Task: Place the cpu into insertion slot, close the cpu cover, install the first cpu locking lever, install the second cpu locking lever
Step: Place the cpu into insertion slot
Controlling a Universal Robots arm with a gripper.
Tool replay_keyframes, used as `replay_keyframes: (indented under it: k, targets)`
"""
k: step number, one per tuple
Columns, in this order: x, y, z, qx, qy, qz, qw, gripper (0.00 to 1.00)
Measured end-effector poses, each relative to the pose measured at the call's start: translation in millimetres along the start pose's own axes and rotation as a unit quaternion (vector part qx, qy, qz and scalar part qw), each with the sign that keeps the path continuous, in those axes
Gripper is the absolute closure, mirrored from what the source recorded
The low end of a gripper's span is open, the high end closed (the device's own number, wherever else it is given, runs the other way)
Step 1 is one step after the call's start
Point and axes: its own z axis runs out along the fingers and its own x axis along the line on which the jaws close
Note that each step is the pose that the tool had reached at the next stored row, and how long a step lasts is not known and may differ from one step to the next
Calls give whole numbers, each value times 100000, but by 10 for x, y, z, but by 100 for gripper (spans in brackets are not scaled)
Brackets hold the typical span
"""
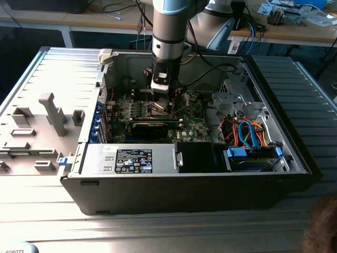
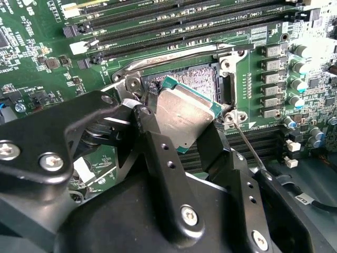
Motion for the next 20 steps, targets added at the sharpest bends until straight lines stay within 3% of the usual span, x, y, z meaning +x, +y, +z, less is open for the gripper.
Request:
replay_keyframes:
  k: [20]
  targets:
    - [0,0,13,-58,1,2647,99965,46]
